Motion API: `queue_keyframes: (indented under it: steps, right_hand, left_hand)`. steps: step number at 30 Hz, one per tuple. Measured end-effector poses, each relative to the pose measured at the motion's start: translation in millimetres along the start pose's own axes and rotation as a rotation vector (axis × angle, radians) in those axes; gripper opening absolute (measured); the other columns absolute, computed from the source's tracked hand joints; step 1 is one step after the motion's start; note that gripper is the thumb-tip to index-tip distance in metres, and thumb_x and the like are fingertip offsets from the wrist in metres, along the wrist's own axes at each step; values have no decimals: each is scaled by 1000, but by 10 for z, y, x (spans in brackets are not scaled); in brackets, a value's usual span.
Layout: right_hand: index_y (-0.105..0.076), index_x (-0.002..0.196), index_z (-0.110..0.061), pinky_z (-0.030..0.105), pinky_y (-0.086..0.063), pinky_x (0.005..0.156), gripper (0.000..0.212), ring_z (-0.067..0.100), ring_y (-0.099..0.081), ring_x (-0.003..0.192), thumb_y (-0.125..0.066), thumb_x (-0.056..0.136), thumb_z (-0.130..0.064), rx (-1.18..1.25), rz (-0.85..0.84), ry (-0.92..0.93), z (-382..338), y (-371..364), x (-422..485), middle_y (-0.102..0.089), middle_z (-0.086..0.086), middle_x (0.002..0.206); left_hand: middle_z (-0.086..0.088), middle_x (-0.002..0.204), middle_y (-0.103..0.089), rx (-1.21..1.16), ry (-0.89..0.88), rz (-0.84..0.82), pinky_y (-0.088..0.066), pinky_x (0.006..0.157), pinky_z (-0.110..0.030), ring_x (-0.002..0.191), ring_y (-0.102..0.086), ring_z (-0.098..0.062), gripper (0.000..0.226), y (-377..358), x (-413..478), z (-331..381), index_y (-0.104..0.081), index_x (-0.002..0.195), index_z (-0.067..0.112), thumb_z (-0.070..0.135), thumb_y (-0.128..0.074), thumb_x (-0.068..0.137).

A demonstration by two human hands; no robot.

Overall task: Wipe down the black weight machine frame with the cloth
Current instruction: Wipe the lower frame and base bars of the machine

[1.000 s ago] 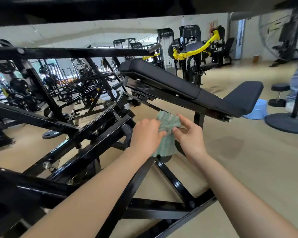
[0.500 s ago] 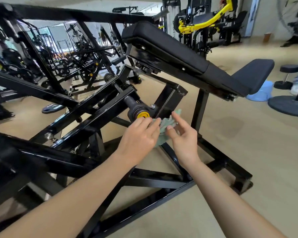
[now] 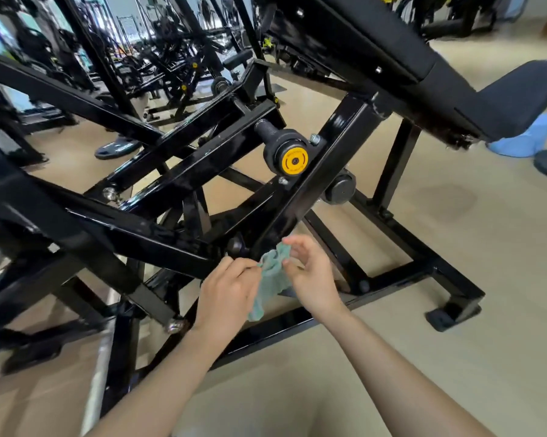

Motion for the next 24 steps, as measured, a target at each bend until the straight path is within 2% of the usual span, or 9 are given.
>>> queue_keyframes:
  steps: [2,6,10,13,15,18,20,22,24]
  right_hand:
    - [-56,111,-16,24,-51,97,35,7,-63,110,-54,92,13,-25,-43,-19,144,-147,-41,-65,-1,112]
    - [-53,110,-16,37,-53,99,37,11,-64,112,-53,90,15,-113,-89,-28,445,-280,-75,-64,-7,112]
    - [-59,119,-12,44,-53,99,38,18,-66,107,-58,89,12,-235,-100,-62,698,-231,-80,-66,-3,113]
    - [-63,120,-13,46,-53,100,38,21,-67,109,-62,88,8,-321,-110,-55,824,-176,-53,-69,1,118]
    - [-65,123,-9,44,-50,104,40,22,-65,115,-64,87,8,-390,-126,-20,856,-154,-18,-68,3,125]
    - [-65,129,-8,35,-42,114,45,19,-57,129,-66,87,7,-457,-158,50,860,-156,19,-61,5,138]
    - [-64,134,-9,27,-35,118,47,15,-50,136,-66,89,5,-450,-198,72,843,-191,37,-57,6,144]
    - [-62,136,-12,25,-31,119,47,11,-46,139,-66,91,2,-425,-228,101,785,-248,36,-56,4,146]
    - [-61,137,-14,19,-30,118,47,4,-45,137,-67,92,-1,-393,-253,145,717,-329,12,-57,0,144]
  left_hand:
    - [6,93,-72,-120,319,-44,-49,72,-26,76,-61,-18,8,-92,-289,-168,-79,89,15,10,-80,83]
    - [6,71,-65,-403,973,-79,-51,72,-36,70,-63,-20,6,-470,-955,-303,-78,81,18,15,-77,86]
    - [6,80,-72,-849,1452,51,-51,69,-16,73,-66,-8,10,-880,-1261,-253,-78,98,8,10,-76,88]
    - [4,78,-70,-1053,1611,130,-50,76,-25,72,-62,-12,8,-1133,-1271,-171,-77,99,10,13,-74,91]
    - [-1,85,-68,-1212,1683,214,-52,79,-25,80,-64,-16,5,-1246,-1222,-74,-72,96,13,9,-70,94]
    - [-10,107,-66,-1428,1740,383,-56,80,-20,92,-68,-16,22,-1376,-1147,39,-63,116,11,-1,-61,98]
    - [-10,112,-67,-1479,1727,436,-56,83,-21,93,-68,-12,24,-1408,-1131,80,-61,121,10,-1,-58,100]
    - [-3,104,-70,-1417,1697,435,-55,91,-24,89,-68,-6,13,-1388,-1137,97,-65,106,10,2,-58,101]
    - [0,89,-71,-1305,1639,460,-55,91,-24,81,-68,-4,16,-1315,-1145,63,-63,87,7,4,-57,101]
Point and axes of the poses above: each hand's wrist, its own x-axis towards the middle knuckle, its own y-axis out of the back of the hand, z = x × y, the point moved 8 cm from there along x, towards the middle knuckle
